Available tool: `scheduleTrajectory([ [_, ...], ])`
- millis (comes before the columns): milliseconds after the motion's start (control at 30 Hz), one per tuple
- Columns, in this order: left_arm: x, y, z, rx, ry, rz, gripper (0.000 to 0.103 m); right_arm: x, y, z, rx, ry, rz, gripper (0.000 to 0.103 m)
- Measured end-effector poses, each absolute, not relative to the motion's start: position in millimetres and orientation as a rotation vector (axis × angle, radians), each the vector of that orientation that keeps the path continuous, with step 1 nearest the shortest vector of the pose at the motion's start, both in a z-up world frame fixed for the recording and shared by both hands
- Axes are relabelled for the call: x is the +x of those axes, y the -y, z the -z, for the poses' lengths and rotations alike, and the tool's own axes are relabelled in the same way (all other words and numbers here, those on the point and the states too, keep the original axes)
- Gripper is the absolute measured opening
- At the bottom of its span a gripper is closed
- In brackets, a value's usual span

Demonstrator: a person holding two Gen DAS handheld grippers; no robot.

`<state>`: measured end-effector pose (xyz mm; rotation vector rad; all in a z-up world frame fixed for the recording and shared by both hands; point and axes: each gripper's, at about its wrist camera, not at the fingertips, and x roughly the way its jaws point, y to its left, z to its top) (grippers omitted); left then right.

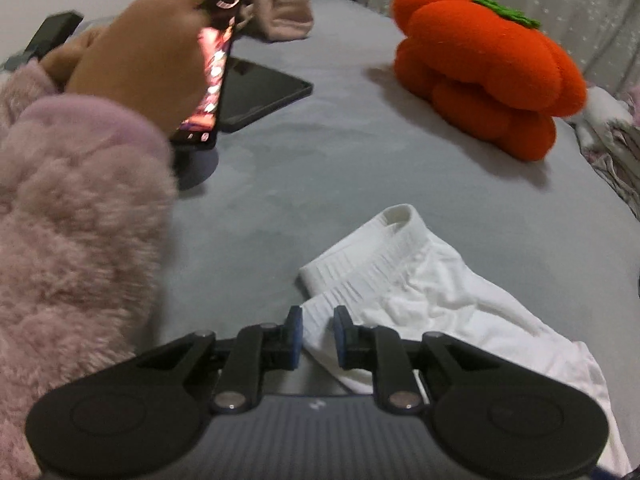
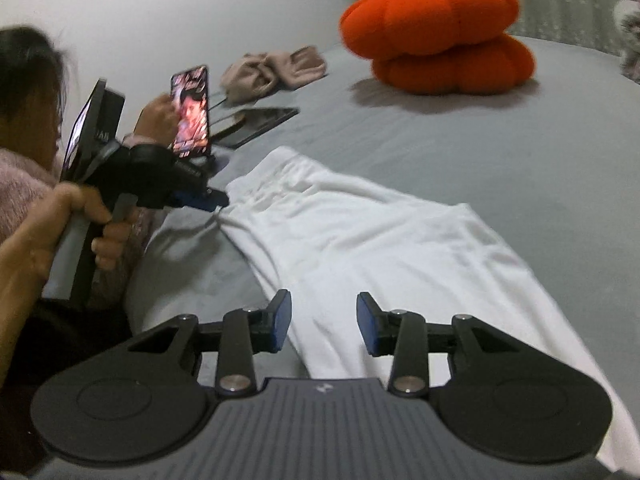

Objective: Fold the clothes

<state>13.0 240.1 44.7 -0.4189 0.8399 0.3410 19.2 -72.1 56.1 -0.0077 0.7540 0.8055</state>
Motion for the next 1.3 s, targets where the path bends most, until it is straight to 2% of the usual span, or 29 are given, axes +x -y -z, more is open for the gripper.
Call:
scheduleTrajectory([
  [200,14.6,-244.0,-44.4,-0.451,-0.831,-0.353,0.011,23.0,45.1,-41.8,-0.075,-0.762,-0.869,0.035],
  [300,14.3,-243.8,-46.3,-0.463,-0.84,-0.349,0.011,21.3,39.2,-35.5,-0.109,-0.758,-0.874,0.028],
  [367,11.9,-246.8,-46.7,-0.494,-0.839,-0.349,0.014,20.5,37.3,-33.7,-0.128,-0.749,-0.871,0.017],
  [433,9.8,-251.1,-47.6,-0.526,-0.837,-0.35,0.021,18.1,37.2,-33.6,-0.143,-0.734,-0.872,0.01],
  [533,8.2,-253.4,-46.9,-0.539,-0.844,-0.365,0.026,13.0,37.0,-36.3,-0.16,-0.71,-0.884,0.005],
  [700,4.8,-250.9,-44.0,-0.543,-0.858,-0.376,0.026,7.9,36.4,-39.8,-0.175,-0.678,-0.891,0.004],
  [733,5.3,-250.1,-43.6,-0.545,-0.858,-0.376,0.017,7.0,36.2,-40.5,-0.177,-0.672,-0.892,0.004],
  [833,5.7,-246.0,-44.9,-0.526,-0.844,-0.39,0.0,4.2,35.8,-42.6,-0.185,-0.654,-0.896,0.003],
  [967,3.3,-237.6,-59.2,-0.467,-0.77,-0.369,0.0,0.8,35.9,-46.1,-0.19,-0.627,-0.897,0.002],
  [1200,4.7,-230.9,-84.1,-0.522,-0.554,-0.175,0.0,-0.5,45.5,-66.5,-0.113,-0.547,-0.845,0.002],
  [1300,10.6,-232.3,-86.7,-0.523,-0.513,-0.14,0.0,-0.9,47.0,-71.8,-0.083,-0.522,-0.83,0.002],
])
